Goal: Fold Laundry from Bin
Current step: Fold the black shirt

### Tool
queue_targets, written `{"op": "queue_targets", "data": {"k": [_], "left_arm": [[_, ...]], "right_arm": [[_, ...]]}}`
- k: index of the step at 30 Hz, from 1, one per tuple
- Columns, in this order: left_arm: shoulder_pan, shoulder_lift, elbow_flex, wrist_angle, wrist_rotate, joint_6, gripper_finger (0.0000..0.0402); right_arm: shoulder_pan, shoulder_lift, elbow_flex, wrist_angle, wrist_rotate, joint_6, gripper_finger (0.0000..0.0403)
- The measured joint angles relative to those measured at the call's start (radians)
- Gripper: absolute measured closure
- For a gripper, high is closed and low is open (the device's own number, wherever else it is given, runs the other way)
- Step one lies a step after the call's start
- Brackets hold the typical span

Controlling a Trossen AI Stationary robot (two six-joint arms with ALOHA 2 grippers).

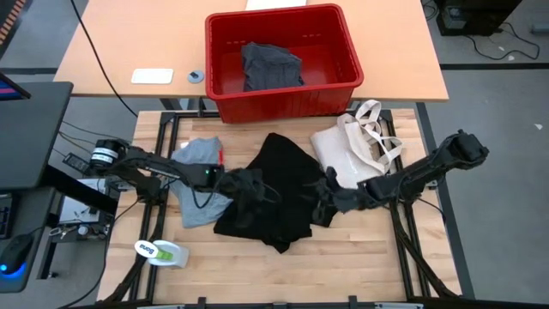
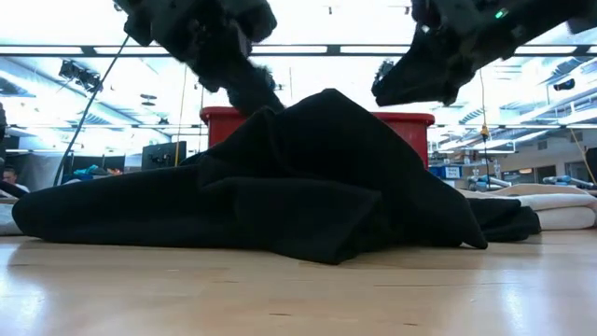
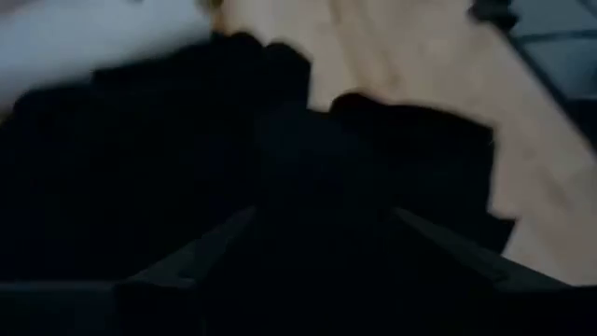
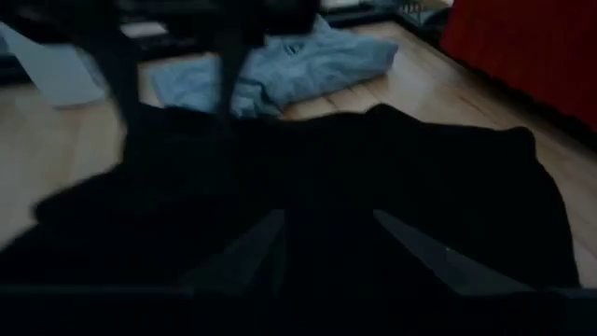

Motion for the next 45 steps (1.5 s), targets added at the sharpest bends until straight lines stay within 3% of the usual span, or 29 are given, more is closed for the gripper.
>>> {"op": "queue_targets", "data": {"k": [8, 15, 18, 23, 25, 29, 35, 43, 45], "left_arm": [[0.037, 0.077, 0.004, -0.025, 0.034, -0.027, 0.0103], [0.040, 0.140, 0.006, -0.008, 0.072, 0.005, 0.0122], [0.008, 0.139, 0.007, -0.030, 0.142, 0.045, 0.0177], [-0.073, 0.112, 0.095, -0.105, 0.280, 0.053, 0.0362], [-0.107, 0.089, 0.144, -0.177, 0.322, 0.021, 0.0384], [-0.191, 0.042, 0.246, -0.290, 0.342, 0.037, 0.0387], [-0.286, 0.009, 0.335, -0.347, 0.105, 0.033, 0.0394], [-0.332, 0.001, 0.364, -0.526, -0.175, -0.045, 0.0395], [-0.331, 0.002, 0.362, -0.534, -0.236, -0.068, 0.0395]], "right_arm": [[0.126, 0.050, -0.001, 0.035, 0.156, 0.100, 0.0240], [0.169, 0.133, 0.000, 0.078, 0.221, 0.180, 0.0240], [0.176, 0.175, 0.000, 0.113, 0.220, 0.206, 0.0241], [0.218, 0.232, 0.017, 0.206, 0.224, 0.137, 0.0241], [0.238, 0.244, 0.047, 0.223, 0.241, 0.093, 0.0241], [0.287, 0.256, 0.114, 0.220, 0.295, 0.003, 0.0241], [0.348, 0.280, 0.193, 0.227, 0.305, -0.111, 0.0241], [0.476, 0.527, 0.357, 0.233, 0.635, -0.253, 0.0241], [0.492, 0.600, 0.403, 0.239, 0.647, -0.225, 0.0241]]}}
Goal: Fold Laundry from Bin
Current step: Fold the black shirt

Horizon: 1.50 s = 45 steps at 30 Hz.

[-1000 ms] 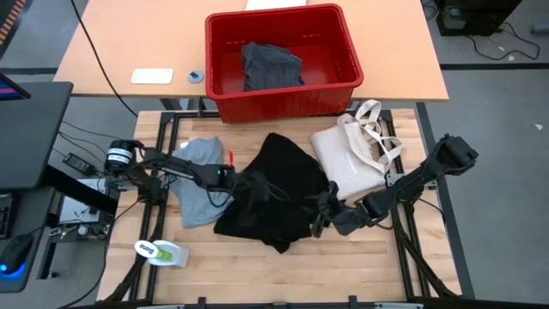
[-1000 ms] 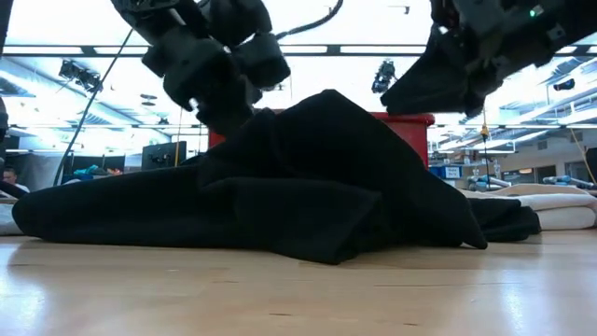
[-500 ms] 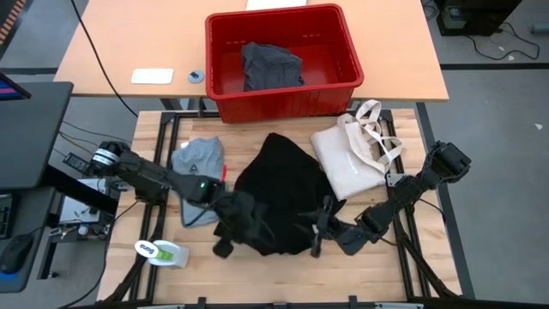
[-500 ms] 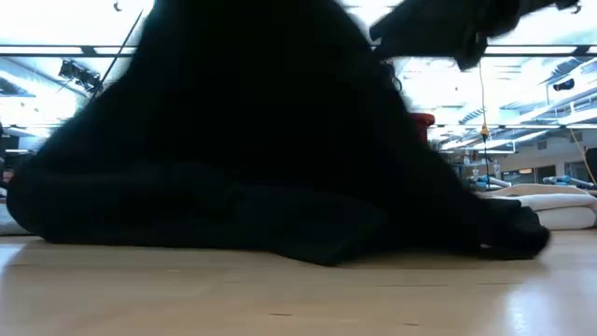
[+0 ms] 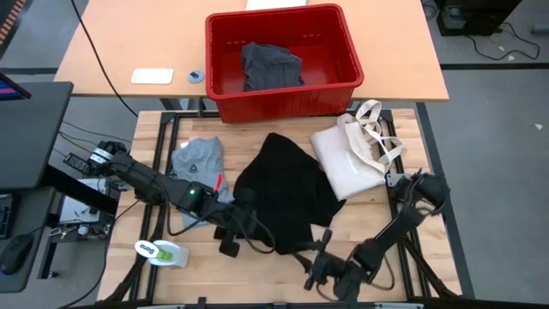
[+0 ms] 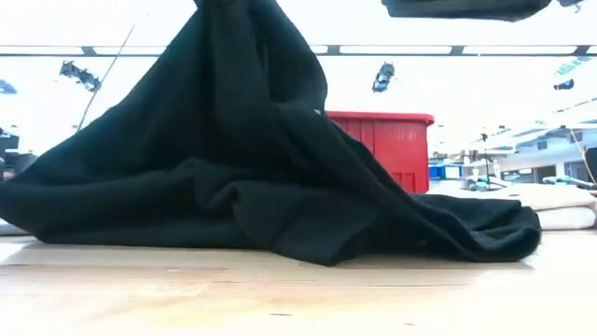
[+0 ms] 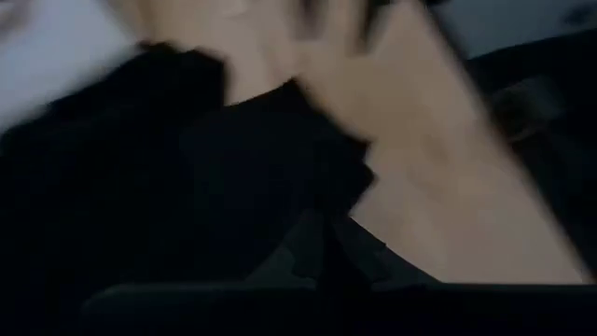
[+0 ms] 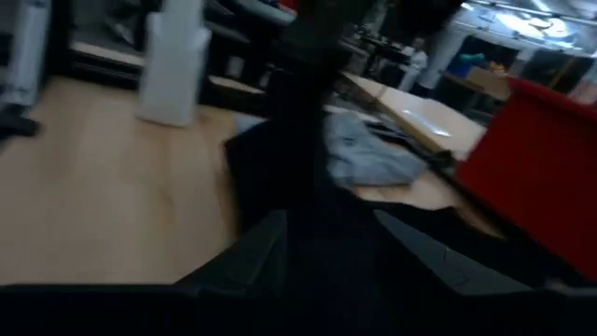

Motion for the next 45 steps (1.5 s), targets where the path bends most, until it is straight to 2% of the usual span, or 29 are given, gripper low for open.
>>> {"op": "queue_targets", "data": {"k": [5, 9, 15, 20, 23, 28, 33, 41, 45], "left_arm": [[-0.006, -0.007, 0.004, 0.005, -0.131, -0.039, 0.0395], [-0.025, -0.040, 0.011, 0.088, -0.156, -0.046, 0.0395], [-0.073, -0.108, 0.033, 0.155, -0.236, -0.038, 0.0395], [-0.104, -0.174, 0.034, 0.218, -0.247, -0.031, 0.0395], [-0.117, -0.194, 0.034, 0.259, -0.261, -0.031, 0.0395], [-0.125, -0.206, 0.034, 0.320, -0.280, -0.019, 0.0395], [-0.123, -0.210, 0.033, 0.376, -0.327, 0.027, 0.0395], [-0.118, -0.215, 0.033, 0.403, -0.363, 0.049, 0.0395], [-0.119, -0.217, 0.033, 0.433, -0.384, 0.061, 0.0395]], "right_arm": [[0.018, 0.142, 0.081, 0.004, 0.081, 0.024, 0.0239], [0.001, 0.187, 0.143, 0.005, 0.078, -0.015, 0.0228], [0.011, 0.158, 0.168, 0.009, 0.137, -0.099, 0.0185], [0.073, 0.105, 0.173, 0.037, 0.212, -0.167, 0.0146], [0.111, 0.094, 0.173, 0.050, 0.199, -0.159, 0.0126], [0.138, 0.122, 0.173, -0.009, 0.170, -0.050, 0.0100], [0.182, 0.142, 0.171, -0.023, 0.331, -0.070, 0.0109], [0.166, 0.146, 0.060, -0.049, 0.324, 0.050, 0.0139], [0.143, 0.146, 0.027, -0.047, 0.310, 0.044, 0.0140]]}}
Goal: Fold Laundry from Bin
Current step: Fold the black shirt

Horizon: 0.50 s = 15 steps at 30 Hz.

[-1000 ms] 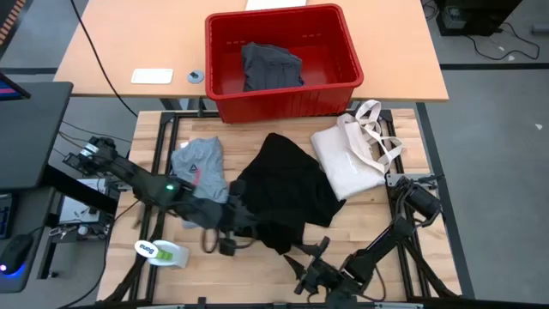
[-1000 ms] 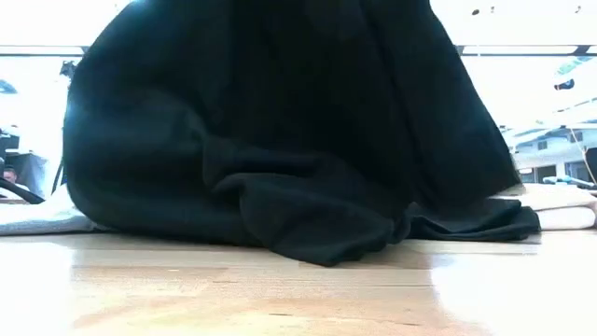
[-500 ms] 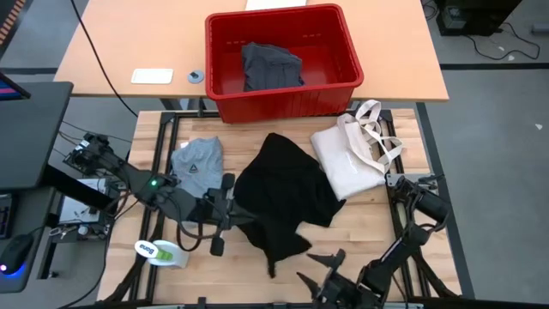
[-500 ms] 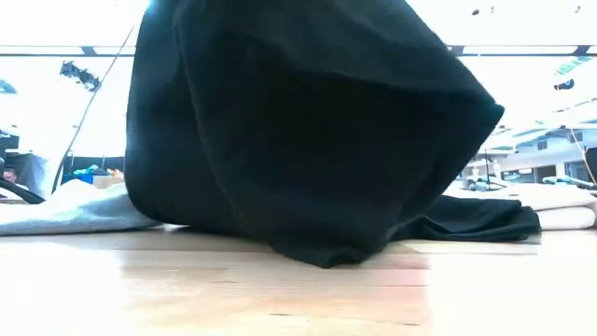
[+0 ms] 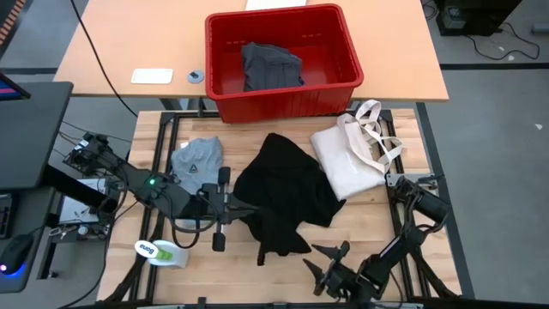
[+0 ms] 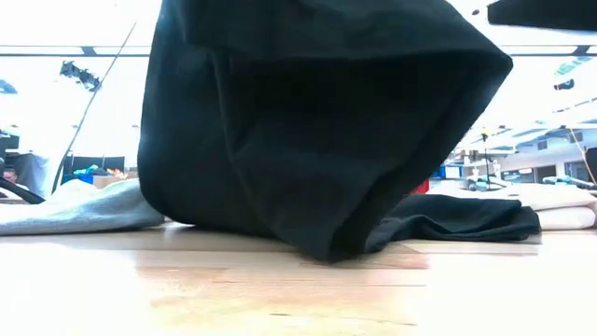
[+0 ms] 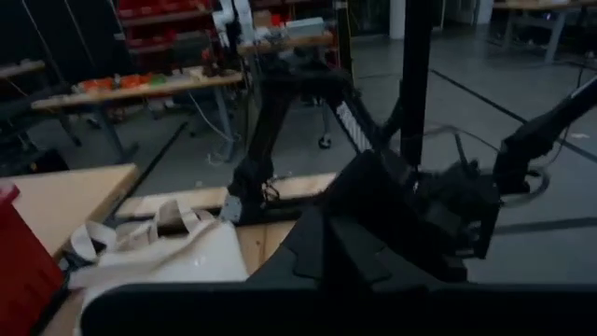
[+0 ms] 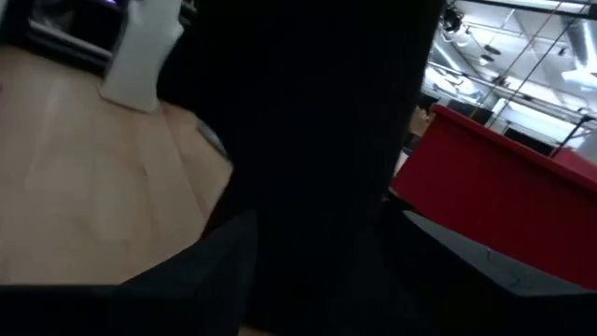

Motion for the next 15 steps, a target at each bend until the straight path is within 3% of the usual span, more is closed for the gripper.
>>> {"op": "queue_targets", "data": {"k": [15], "left_arm": [[-0.006, -0.001, 0.000, 0.139, -0.019, 0.076, 0.0395]], "right_arm": [[-0.108, 0.000, -0.067, 0.006, 0.024, 0.080, 0.0141]]}}
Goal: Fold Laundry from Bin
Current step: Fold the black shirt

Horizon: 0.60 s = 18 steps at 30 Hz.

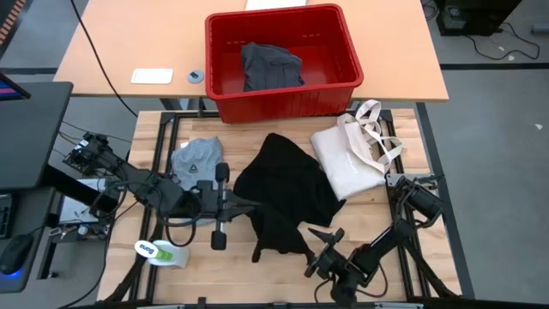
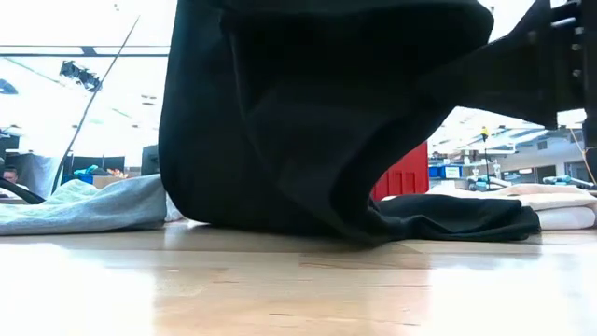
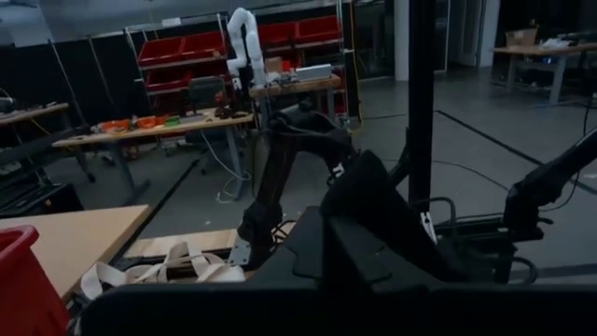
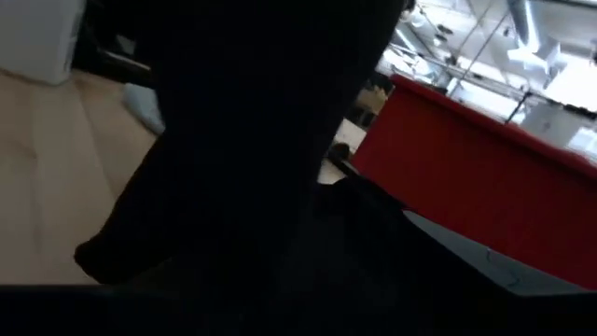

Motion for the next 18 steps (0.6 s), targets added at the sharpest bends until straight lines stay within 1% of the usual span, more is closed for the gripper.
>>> {"op": "queue_targets", "data": {"k": [3, 6, 10, 13, 18], "left_arm": [[-0.004, 0.000, 0.000, 0.010, 0.000, 0.022, 0.0395], [-0.006, 0.000, 0.000, 0.019, -0.016, 0.025, 0.0395], [-0.006, 0.000, 0.000, 0.035, -0.017, 0.025, 0.0395], [-0.006, 0.000, 0.000, 0.035, -0.019, 0.025, 0.0395], [-0.006, 0.000, 0.000, 0.034, -0.019, 0.025, 0.0395]], "right_arm": [[-0.012, 0.000, 0.000, 0.010, -0.055, 0.045, 0.0141], [-0.014, 0.000, 0.000, 0.055, -0.104, 0.070, 0.0140], [-0.020, 0.000, 0.000, 0.157, -0.120, 0.078, 0.0140], [-0.049, -0.001, 0.000, 0.203, -0.162, 0.057, 0.0140], [-0.113, -0.001, 0.000, 0.304, -0.298, -0.028, 0.0140]]}}
